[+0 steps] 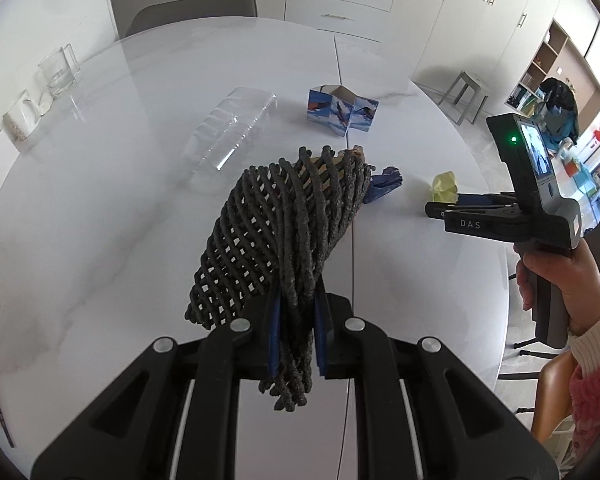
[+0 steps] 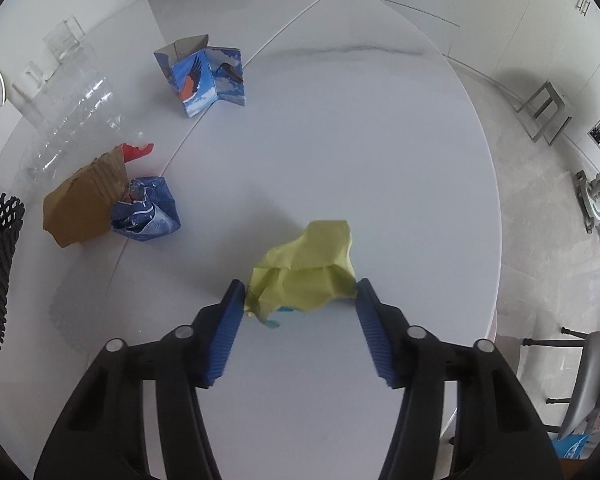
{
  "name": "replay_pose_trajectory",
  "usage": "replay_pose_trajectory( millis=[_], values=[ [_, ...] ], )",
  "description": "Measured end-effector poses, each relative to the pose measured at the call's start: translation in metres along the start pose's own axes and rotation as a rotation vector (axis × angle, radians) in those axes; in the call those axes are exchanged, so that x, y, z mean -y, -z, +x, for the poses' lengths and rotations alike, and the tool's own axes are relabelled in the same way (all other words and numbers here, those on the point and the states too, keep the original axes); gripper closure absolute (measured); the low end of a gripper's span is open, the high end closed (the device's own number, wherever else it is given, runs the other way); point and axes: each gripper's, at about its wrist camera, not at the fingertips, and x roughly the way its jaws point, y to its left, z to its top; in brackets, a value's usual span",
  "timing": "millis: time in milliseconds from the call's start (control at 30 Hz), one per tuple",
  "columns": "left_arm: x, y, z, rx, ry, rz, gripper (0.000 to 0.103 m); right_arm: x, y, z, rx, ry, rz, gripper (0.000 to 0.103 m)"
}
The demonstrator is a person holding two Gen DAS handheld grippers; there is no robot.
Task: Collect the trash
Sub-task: 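Carry the mesh net and yellow paper to the wastebasket and open both tools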
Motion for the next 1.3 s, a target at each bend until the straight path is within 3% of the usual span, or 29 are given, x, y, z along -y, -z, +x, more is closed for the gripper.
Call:
replay_pose_trajectory(
  millis=[300, 567, 900, 1100, 1300],
  values=[
    [0.015, 0.001, -0.018, 0.029, 0.008, 0.029, 0.09, 0.013, 0.013, -0.022, 0.031, -0.072, 0.049, 0.059],
    [0.055, 0.006, -0.042, 0.061, 0.024, 0.096, 0.09, 0.028, 0.041, -0.099, 0.14, -0.124, 0.072, 0.059],
    [0.16, -0.002, -0.045, 0.087, 0.146, 0.21, 0.09, 0.106, 0.098, -0.184, 0.238, -0.066, 0.152, 0.059],
    [0.239, -0.02, -0.022, 0.083, 0.218, 0.279, 0.09, 0.176, 0.117, -0.202, 0.258, -0.028, 0.219, 0.059],
    [0.303, -0.044, 0.026, 0.021, 0.252, 0.316, 0.09, 0.227, 0.121, -0.201, 0.258, -0.02, 0.248, 0.059]
  ],
)
